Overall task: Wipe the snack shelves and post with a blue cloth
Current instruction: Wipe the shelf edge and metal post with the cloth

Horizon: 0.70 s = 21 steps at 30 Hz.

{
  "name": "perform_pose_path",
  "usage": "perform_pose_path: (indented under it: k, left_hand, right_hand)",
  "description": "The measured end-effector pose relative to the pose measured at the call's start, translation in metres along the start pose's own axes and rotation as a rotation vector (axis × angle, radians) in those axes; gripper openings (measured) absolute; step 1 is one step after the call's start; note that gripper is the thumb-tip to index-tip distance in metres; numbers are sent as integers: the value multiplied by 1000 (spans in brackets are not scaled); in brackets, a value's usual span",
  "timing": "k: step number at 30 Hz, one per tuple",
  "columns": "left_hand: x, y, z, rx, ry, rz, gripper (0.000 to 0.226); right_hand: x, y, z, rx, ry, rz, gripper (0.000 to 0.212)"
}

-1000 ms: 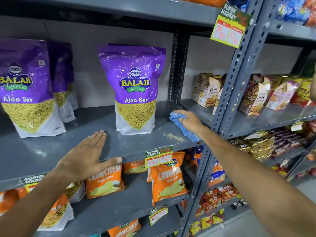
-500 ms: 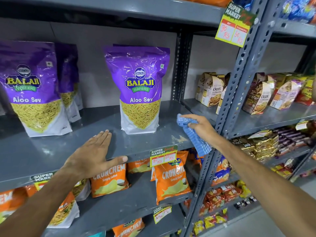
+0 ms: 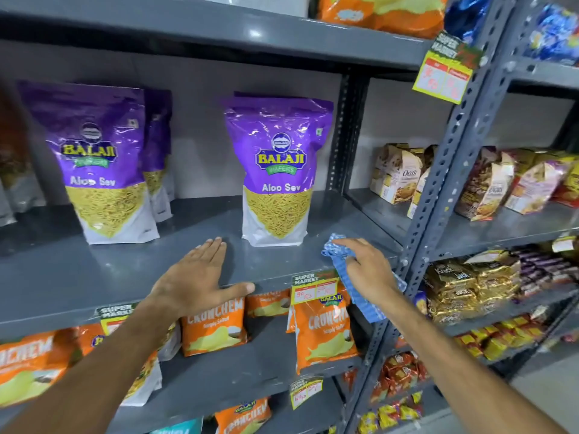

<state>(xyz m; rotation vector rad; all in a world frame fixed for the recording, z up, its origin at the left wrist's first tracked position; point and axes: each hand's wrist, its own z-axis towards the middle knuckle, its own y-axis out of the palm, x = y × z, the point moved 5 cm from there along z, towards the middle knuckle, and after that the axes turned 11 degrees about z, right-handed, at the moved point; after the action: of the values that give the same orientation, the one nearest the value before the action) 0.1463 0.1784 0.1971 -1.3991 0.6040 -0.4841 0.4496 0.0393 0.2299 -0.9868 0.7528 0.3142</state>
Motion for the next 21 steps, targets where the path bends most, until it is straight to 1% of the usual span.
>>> perform_pose_path:
  k: [1, 3, 8, 11, 13, 15, 16, 18, 19, 21]
  left_hand:
    - [0, 0, 0, 10, 3, -2, 134]
    - [1, -1, -1, 16, 8, -1, 133]
    - [-3, -5, -10, -21, 22, 30, 147]
    - [-21, -5, -30, -4, -30, 71, 150]
    - [-40, -3, -48, -12, -74, 90, 155]
    - [-59, -1, -67, -21, -111, 101, 158]
    - [-69, 1, -76, -22, -133, 107, 157]
    - [-91, 3, -95, -10, -183, 121, 152]
    - [-102, 4, -105, -9, -206, 130, 149]
    - [-119, 6, -122, -6, -251, 142, 144]
  right_hand:
    - [-2, 5, -2, 15, -5, -104, 55]
    - [-19, 23, -8, 36, 21, -176, 56]
    - [-86, 85, -31, 40, -1, -109, 51]
    - [-120, 118, -42, 10, -48, -74, 51]
    - [-143, 138, -48, -47, -130, -68, 52]
    - [-162, 156, -48, -182, -193, 29, 56]
    - [-168, 161, -44, -236, -187, 102, 59]
    - [-172, 165, -24, -216, -172, 206, 62]
    - [-173, 168, -12, -187, -162, 206, 62]
    - [-176, 179, 9, -203, -141, 48, 58]
